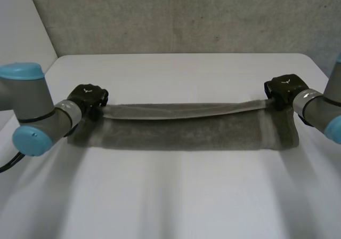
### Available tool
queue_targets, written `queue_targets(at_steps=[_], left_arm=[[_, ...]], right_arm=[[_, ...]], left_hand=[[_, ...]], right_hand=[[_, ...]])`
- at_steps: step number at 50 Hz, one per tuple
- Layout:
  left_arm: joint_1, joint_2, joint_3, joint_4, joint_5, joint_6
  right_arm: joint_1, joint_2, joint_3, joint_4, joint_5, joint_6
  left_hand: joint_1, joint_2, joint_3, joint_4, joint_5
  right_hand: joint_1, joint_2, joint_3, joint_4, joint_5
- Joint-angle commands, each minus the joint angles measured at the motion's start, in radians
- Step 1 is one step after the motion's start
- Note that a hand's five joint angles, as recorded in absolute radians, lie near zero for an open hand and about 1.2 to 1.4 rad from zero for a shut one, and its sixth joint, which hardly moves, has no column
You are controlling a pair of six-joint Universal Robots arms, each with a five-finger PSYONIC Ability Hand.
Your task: Fold the towel.
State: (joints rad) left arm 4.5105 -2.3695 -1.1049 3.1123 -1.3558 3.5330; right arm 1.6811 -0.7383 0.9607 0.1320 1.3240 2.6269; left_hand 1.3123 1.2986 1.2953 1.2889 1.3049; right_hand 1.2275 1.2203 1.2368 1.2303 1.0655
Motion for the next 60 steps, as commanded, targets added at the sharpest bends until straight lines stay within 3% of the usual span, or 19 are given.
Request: queue_targets(at_steps=[1, 2, 3, 4, 6, 13, 17, 25, 34, 41, 50, 51, 52, 53, 54, 60], left_arm=[[-0.016, -0.062, 0.095, -0.012, -0.071, 0.001], [-0.016, -0.062, 0.096, -0.012, -0.071, 0.001], [-0.016, -0.063, 0.102, -0.012, -0.085, 0.001], [-0.018, -0.063, 0.102, -0.012, -0.103, 0.001], [-0.021, -0.062, 0.102, -0.014, -0.126, 0.001], [-0.039, -0.002, 0.085, -0.03, -0.201, -0.002], [-0.028, 0.094, 0.03, -0.034, -0.198, -0.011], [-0.033, 0.265, -0.119, -0.008, -0.181, -0.011], [-0.044, 0.34, -0.334, 0.074, -0.143, -0.009], [-0.048, 0.394, -0.483, 0.183, -0.092, -0.006], [-0.048, 0.394, -0.503, 0.201, -0.091, -0.006], [-0.048, 0.394, -0.503, 0.201, -0.091, -0.006], [-0.048, 0.394, -0.503, 0.203, -0.091, -0.005], [-0.048, 0.394, -0.503, 0.203, -0.091, -0.005], [-0.047, 0.394, -0.503, 0.203, -0.091, -0.006], [-0.045, 0.395, -0.503, 0.203, -0.092, -0.006]], right_arm=[[0.017, 0.056, -0.065, -0.04, 0.049, -0.001], [0.02, 0.06, -0.072, -0.054, 0.064, -0.001], [0.025, 0.062, -0.076, -0.064, 0.075, -0.001], [0.032, 0.06, -0.076, -0.069, 0.083, -0.001], [0.035, 0.054, -0.076, -0.069, 0.086, -0.001], [0.038, -0.044, -0.037, -0.069, 0.077, 0.012], [0.035, -0.185, 0.056, -0.072, 0.067, 0.007], [0.028, -0.338, 0.248, -0.058, 0.029, 0.001], [0.026, -0.378, 0.483, -0.052, 0.014, -0.03], [-0.03, -0.337, 0.592, -0.121, -0.067, -0.054], [-0.044, -0.217, 0.552, -0.181, -0.063, -0.057], [-0.044, -0.2, 0.536, -0.18, -0.057, -0.057], [-0.047, -0.185, 0.523, -0.18, -0.046, -0.056], [-0.047, -0.185, 0.523, -0.18, -0.046, -0.056], [-0.053, -0.182, 0.518, -0.181, -0.037, -0.054], [-0.125, -0.255, 0.513, -0.207, 0.079, -0.064]], left_hand=[[-0.676, -0.662, -0.659, -0.653, -0.843], [-0.679, -0.665, -0.662, -0.656, -0.846], [-0.885, -0.872, -0.868, -0.862, -1.052], [-1.027, -1.013, -1.01, -1.004, -1.194], [-1.099, -1.085, -1.082, -1.075, -1.266], [-1.116, -1.103, -1.099, -1.093, -1.284], [-1.111, -1.097, -1.094, -1.087, -1.278], [-1.111, -1.097, -1.094, -1.087, -1.278], [-1.111, -1.097, -1.094, -1.087, -1.278], [-1.108, -1.094, -1.091, -1.084, -1.275], [-1.108, -1.094, -1.091, -1.084, -1.275], [-1.108, -1.094, -1.091, -1.084, -1.275], [-1.108, -1.094, -1.091, -1.084, -1.275], [-1.108, -1.094, -1.091, -1.084, -1.275], [-1.108, -1.094, -1.091, -1.084, -1.275], [-1.111, -1.097, -1.094, -1.087, -1.278]], right_hand=[[-0.611, -0.604, -0.62, -0.614, -0.624], [-0.98, -0.973, -0.99, -0.983, -0.993], [-1.053, -1.046, -1.062, -1.056, -1.066], [-1.053, -1.046, -1.062, -1.056, -1.066], [-1.053, -1.046, -1.062, -1.056, -1.066], [-1.053, -1.046, -1.062, -1.056, -1.066], [-1.053, -1.046, -1.062, -1.056, -1.066], [-1.053, -1.046, -1.062, -1.056, -1.066], [-1.031, -1.024, -1.04, -1.034, -1.043], [-0.832, -0.825, -0.841, -0.835, -0.844], [-0.541, -0.533, -0.55, -0.543, -0.553], [-0.382, -0.375, -0.391, -0.385, -0.395], [-0.065, -0.058, -0.075, -0.068, -0.078], [-0.062, -0.055, -0.071, -0.065, -0.075], [0.166, 0.174, 0.157, 0.164, 0.154], [0.169, 0.176, 0.159, 0.166, 0.156]])
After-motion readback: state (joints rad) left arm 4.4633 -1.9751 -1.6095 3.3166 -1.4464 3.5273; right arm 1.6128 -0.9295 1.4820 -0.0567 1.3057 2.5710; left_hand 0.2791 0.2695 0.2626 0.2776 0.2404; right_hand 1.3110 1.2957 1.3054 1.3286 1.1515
